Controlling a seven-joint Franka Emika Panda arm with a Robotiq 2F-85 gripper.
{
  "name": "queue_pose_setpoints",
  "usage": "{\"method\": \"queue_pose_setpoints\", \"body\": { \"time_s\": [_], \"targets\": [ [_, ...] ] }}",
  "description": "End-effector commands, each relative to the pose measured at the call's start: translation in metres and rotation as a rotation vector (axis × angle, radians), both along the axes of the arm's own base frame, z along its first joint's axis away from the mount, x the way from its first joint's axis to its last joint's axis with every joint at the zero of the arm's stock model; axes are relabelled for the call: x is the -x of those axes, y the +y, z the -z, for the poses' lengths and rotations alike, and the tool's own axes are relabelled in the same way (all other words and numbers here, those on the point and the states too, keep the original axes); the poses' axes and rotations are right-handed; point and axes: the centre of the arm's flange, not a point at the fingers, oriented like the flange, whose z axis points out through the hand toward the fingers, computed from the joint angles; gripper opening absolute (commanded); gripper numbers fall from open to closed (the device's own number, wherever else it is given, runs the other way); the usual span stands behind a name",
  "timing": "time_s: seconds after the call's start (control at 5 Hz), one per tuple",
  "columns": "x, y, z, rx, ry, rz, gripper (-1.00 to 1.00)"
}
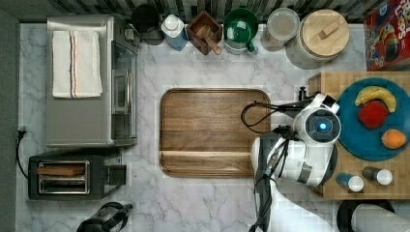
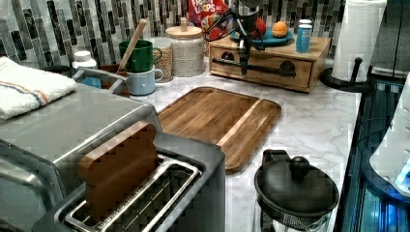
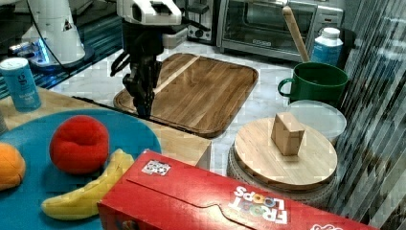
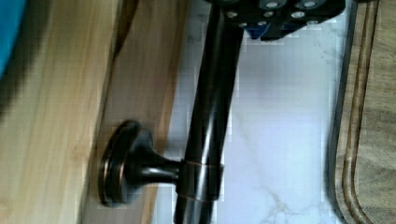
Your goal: Close the drawer.
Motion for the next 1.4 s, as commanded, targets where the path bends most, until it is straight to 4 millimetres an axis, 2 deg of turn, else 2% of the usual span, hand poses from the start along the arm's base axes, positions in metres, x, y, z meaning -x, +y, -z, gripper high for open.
{"method": "queue_pose_setpoints", "body": {
  "time_s": [0.2, 1.4],
  "targets": [
    [-0.0028, -0.1058, -0.0795, 0.118, -0.105, 0.178, -1.0],
    [-0.0027, -0.1058, -0.0793, 0.118, -0.105, 0.178, -1.0]
  ]
}}
